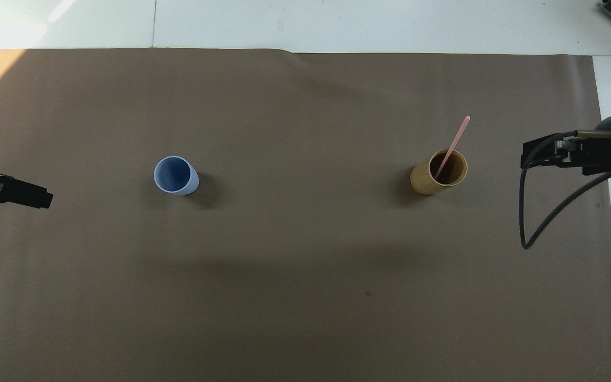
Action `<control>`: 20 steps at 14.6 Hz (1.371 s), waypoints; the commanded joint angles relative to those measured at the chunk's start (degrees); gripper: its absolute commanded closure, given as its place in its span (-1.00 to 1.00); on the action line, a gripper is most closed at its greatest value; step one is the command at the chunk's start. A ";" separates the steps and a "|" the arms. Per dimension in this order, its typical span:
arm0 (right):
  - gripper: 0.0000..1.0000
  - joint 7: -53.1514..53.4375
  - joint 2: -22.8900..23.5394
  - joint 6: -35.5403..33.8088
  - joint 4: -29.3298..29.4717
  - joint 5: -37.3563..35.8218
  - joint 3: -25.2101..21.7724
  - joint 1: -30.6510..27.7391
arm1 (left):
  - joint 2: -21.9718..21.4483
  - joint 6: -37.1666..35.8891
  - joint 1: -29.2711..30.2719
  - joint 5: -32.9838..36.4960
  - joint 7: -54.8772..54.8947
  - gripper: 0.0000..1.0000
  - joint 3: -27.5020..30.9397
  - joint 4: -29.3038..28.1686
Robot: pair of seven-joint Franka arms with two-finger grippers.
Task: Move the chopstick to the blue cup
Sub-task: 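Reach the left gripper toward the blue cup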
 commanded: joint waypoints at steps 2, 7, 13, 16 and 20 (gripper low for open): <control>-1.00 -1.09 -1.13 1.10 -1.58 0.54 0.39 -0.71 | -1.12 1.89 -0.01 -0.56 -2.18 -1.00 0.07 -1.27; -1.00 -1.10 -1.13 1.10 -1.58 0.63 0.39 -0.71 | -1.12 1.45 -0.18 -0.56 -1.83 -1.00 0.07 -1.36; -1.00 -1.10 -1.13 1.36 -1.58 0.63 0.39 -0.71 | -1.03 4.86 -1.15 -0.56 -2.27 -1.00 -0.28 -3.64; -1.00 -1.01 -1.13 1.36 -1.58 0.63 0.39 -0.62 | -0.95 7.07 -1.24 -0.56 -2.62 -1.00 -0.37 -5.49; -1.00 -1.01 -1.04 2.41 -1.58 0.72 0.39 -0.71 | -0.25 12.24 -4.30 -0.56 -4.19 -1.00 -0.37 -8.48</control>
